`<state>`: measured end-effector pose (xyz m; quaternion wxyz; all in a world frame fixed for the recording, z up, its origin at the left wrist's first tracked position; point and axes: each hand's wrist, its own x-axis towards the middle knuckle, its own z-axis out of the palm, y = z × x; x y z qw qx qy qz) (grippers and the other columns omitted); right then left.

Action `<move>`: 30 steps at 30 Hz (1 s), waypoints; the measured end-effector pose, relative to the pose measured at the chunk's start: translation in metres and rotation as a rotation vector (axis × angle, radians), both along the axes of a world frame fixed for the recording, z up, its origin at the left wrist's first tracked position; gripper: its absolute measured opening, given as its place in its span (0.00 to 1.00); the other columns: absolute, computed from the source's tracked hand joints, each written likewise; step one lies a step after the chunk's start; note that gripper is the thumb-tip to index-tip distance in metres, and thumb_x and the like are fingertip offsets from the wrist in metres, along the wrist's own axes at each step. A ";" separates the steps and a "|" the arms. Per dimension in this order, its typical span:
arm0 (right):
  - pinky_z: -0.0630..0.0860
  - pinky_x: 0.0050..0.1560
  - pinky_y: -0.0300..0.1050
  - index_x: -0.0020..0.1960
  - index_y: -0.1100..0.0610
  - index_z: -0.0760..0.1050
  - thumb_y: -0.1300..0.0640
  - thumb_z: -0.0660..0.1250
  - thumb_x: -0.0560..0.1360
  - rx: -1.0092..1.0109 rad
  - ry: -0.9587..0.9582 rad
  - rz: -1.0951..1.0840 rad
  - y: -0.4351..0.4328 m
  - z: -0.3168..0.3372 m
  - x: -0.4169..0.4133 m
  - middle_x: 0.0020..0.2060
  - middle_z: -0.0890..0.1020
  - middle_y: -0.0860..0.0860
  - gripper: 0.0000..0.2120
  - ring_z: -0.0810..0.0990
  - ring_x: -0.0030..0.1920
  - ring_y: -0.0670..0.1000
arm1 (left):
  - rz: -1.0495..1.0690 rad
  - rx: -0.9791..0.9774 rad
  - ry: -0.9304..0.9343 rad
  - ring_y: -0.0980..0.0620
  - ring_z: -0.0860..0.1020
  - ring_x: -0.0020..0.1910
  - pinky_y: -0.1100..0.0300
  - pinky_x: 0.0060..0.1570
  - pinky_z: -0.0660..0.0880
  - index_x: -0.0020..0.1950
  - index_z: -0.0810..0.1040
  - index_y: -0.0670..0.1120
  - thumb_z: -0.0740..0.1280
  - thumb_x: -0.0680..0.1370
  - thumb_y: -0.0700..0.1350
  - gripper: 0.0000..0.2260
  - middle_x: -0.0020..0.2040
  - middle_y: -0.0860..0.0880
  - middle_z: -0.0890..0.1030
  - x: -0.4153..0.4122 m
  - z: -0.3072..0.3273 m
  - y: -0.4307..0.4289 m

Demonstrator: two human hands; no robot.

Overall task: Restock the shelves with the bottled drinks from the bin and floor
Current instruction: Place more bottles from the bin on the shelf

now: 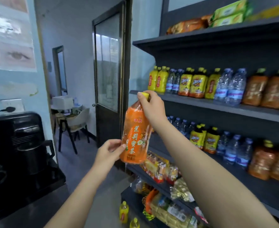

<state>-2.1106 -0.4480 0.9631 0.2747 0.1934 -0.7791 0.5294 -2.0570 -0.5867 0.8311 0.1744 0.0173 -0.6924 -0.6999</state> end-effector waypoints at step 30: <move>0.62 0.33 0.28 0.60 0.58 0.71 0.46 0.58 0.79 0.081 0.153 -0.598 0.405 0.105 0.003 0.44 0.73 0.47 0.17 0.70 0.37 0.39 | -0.550 -0.019 0.140 0.53 0.79 0.53 0.53 0.50 0.80 0.54 0.77 0.46 0.70 0.75 0.44 0.09 0.52 0.49 0.80 -0.081 0.101 0.404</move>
